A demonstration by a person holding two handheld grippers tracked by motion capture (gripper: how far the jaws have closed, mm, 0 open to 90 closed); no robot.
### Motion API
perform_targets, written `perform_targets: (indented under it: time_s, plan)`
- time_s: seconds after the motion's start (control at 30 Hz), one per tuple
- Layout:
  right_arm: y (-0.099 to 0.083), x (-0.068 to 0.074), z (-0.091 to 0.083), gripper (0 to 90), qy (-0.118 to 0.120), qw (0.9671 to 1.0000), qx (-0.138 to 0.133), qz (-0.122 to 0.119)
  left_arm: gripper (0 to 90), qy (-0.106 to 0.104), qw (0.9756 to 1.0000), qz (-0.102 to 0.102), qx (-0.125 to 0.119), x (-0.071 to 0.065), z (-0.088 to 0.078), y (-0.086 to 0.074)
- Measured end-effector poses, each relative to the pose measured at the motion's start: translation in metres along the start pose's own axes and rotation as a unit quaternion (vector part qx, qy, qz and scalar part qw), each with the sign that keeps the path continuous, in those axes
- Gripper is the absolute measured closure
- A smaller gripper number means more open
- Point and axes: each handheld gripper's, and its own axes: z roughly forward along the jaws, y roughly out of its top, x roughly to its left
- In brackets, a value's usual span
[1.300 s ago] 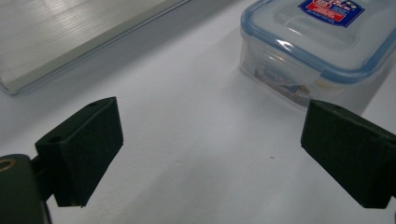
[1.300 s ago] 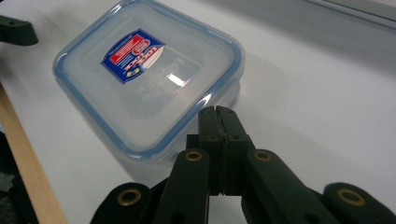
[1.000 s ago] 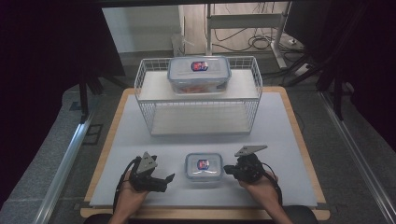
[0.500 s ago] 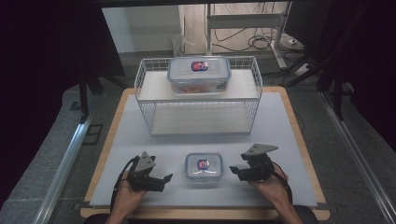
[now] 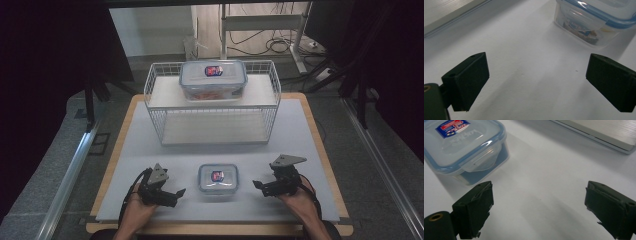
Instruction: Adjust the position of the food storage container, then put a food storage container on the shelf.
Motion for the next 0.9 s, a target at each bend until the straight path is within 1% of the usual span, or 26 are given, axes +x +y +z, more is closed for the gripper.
perform_targets:
  time_s: [0.13,0.23,0.33,0.47,0.53,0.67,0.73,0.83,0.9]
  plan:
    - [0.000,0.000,-0.001,6.8,0.002,1.0000,-0.004,0.001,5.1,-0.005,0.9998,-0.015,0.011,0.001,-0.002,0.002]
    - [0.001,0.001,0.000,6.0,-0.001,1.0000,-0.004,-0.002,5.5,-0.009,0.9996,-0.023,0.009,0.002,-0.003,0.003]
    - [0.002,0.002,0.000,5.8,0.001,1.0000,-0.001,0.000,5.6,-0.011,0.9995,-0.029,0.010,0.002,-0.003,0.003]
    - [0.002,0.004,0.002,5.1,0.006,1.0000,0.007,0.001,6.6,-0.015,0.9993,-0.033,0.014,0.001,-0.005,0.006]
    - [0.004,0.005,0.002,4.8,0.007,0.9999,0.009,0.004,6.7,-0.014,0.9993,-0.030,0.019,0.001,-0.005,0.007]
    - [0.008,0.008,0.003,3.1,0.006,0.9998,0.015,0.013,5.8,-0.015,0.9993,-0.028,0.020,0.000,-0.007,0.010]
    - [0.010,0.009,0.004,1.9,0.006,0.9997,0.017,0.018,5.1,-0.018,0.9992,-0.035,0.010,0.000,-0.008,0.012]
    - [0.013,0.010,0.007,1.8,0.009,0.9993,0.025,0.027,6.1,-0.036,0.9981,-0.049,0.002,0.000,-0.008,0.015]
    - [0.015,0.011,0.008,1.6,0.017,0.9990,0.027,0.033,7.7,-0.035,0.9984,-0.045,0.002,-0.002,-0.007,0.018]
